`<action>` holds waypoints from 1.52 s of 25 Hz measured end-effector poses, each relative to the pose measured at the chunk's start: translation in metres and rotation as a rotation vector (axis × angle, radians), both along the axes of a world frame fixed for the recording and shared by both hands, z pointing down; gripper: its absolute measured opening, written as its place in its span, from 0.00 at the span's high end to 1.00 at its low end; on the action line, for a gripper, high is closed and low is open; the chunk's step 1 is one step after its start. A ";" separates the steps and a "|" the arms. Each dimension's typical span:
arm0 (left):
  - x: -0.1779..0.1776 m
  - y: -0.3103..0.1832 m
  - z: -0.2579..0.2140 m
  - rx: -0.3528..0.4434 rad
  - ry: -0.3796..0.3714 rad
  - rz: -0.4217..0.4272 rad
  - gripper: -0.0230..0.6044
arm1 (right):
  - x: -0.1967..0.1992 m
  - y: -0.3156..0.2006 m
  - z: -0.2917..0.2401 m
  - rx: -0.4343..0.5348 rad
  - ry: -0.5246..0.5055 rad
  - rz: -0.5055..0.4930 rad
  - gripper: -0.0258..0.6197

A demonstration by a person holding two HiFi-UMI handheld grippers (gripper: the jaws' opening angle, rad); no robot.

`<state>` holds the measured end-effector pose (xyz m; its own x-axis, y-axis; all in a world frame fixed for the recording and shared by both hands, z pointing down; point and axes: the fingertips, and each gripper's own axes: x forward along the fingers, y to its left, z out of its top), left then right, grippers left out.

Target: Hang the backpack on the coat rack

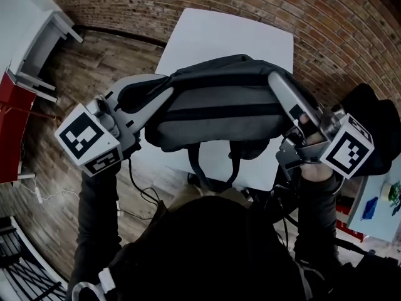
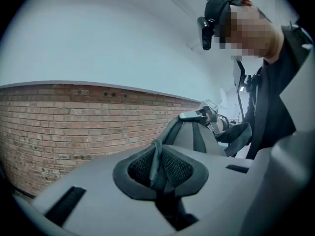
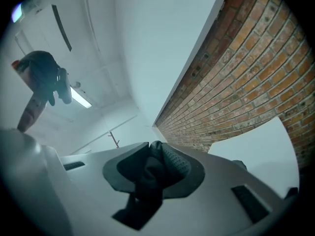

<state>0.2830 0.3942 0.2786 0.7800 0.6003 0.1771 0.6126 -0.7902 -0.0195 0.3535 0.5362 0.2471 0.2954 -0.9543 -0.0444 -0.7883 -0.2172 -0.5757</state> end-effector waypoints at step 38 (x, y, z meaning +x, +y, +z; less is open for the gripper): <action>0.075 -0.010 0.010 0.000 -0.182 -0.003 0.88 | -0.025 0.042 0.050 -0.775 1.611 0.027 0.53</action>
<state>0.3581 0.3841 0.2882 0.7370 0.5977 0.3157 0.6034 -0.7922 0.0912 0.3289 0.5780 0.2969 0.4319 -0.8917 0.1355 -0.4062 -0.0582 0.9119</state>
